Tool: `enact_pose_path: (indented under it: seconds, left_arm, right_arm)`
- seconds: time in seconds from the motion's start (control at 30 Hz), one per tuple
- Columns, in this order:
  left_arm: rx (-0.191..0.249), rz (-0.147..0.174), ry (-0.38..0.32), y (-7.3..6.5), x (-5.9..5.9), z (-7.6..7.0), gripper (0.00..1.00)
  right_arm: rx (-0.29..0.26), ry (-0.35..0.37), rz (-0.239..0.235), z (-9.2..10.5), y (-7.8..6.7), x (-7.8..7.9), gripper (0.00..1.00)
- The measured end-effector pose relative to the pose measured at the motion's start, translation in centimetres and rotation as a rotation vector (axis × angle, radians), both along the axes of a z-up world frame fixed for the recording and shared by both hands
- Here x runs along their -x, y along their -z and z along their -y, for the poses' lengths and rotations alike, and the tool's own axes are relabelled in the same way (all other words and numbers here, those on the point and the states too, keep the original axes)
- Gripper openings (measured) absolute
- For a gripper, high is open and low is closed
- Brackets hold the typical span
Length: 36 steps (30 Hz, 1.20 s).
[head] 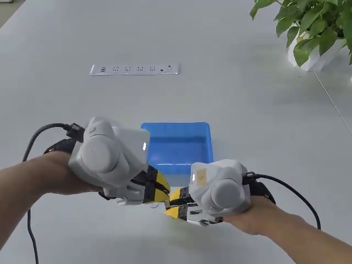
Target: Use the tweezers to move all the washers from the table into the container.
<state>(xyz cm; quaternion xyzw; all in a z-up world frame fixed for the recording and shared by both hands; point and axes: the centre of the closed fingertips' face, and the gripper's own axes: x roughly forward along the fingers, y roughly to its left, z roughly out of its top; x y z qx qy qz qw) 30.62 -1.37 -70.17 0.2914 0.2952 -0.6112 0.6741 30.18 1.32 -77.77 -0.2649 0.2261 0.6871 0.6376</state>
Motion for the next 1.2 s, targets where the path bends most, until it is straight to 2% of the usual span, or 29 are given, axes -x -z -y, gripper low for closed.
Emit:
enact_pose_path:
  seconds: [0.27,0.37,0.5,0.6,0.8,0.97,1.13,1.2]
  left_arm:
    - [0.039,-0.003,-0.063,-0.5,-0.4,-0.8,0.19]
    - [0.075,-0.017,-0.125,-0.8,-0.5,-1.3,0.27]
    - [0.091,-0.018,-0.171,-0.9,-0.5,-2.3,0.34]
    - [0.128,-0.025,-0.217,-1.2,-0.5,-2.7,0.41]
    - [0.197,-0.029,-0.309,-1.7,-0.6,-3.8,0.53]
    - [0.266,-0.010,-0.393,-2.2,-1.2,-4.9,0.68]
    - [0.299,0.016,-0.460,-2.3,-1.5,-5.7,0.83]
    - [0.303,0.013,-0.476,-2.2,-1.3,-6.0,0.84]
  right_arm:
    - [-0.008,0.004,-0.007,0.1,0.0,0.1,0.07]
    - [-0.011,0.006,-0.009,0.2,0.0,0.1,0.07]
    - [-0.012,0.007,-0.007,0.3,-0.1,0.1,0.07]
    - [-0.014,0.007,-0.004,0.4,-0.2,0.1,0.07]
    - [-0.021,0.005,0.004,0.5,-1.2,0.0,0.07]
    - [-0.028,0.007,0.012,0.7,-2.3,-0.4,0.07]
    - [-0.038,0.007,0.020,1.0,-3.5,-0.8,0.07]
    - [-0.038,0.004,0.025,1.1,-3.9,-0.9,0.07]
